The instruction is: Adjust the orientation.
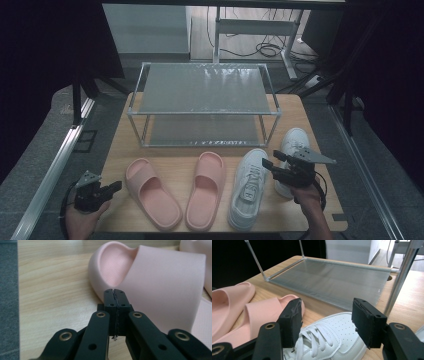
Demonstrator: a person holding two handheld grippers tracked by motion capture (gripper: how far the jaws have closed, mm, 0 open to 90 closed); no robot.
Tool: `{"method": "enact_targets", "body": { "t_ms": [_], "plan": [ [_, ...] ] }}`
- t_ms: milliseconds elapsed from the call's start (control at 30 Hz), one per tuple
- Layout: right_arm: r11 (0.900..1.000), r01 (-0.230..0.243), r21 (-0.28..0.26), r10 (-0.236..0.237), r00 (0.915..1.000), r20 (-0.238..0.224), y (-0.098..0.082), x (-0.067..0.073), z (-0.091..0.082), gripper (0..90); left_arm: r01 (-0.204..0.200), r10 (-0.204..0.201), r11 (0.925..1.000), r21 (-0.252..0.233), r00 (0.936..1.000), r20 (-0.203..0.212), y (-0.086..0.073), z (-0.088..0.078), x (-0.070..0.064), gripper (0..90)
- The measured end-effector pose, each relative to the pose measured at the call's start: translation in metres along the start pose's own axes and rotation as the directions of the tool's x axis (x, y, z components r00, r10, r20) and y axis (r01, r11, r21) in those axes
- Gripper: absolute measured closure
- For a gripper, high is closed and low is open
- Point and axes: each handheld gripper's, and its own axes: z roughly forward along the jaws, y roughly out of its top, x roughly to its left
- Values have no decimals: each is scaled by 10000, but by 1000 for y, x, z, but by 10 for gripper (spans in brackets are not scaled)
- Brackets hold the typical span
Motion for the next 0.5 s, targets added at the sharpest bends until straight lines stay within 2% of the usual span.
{"method": "enact_targets", "body": {
  "t_ms": [233,500],
  "plan": [
    [9994,174,293,-169,9997,-188,-1,3,3,411,85,-85,9999,93,10000,-40,-10,-1,2,900],
    [9994,144,325,-136,9996,-247,-2,2,2,412,163,-162,9997,186,9999,-41,-15,3,1,900]
  ]
}}
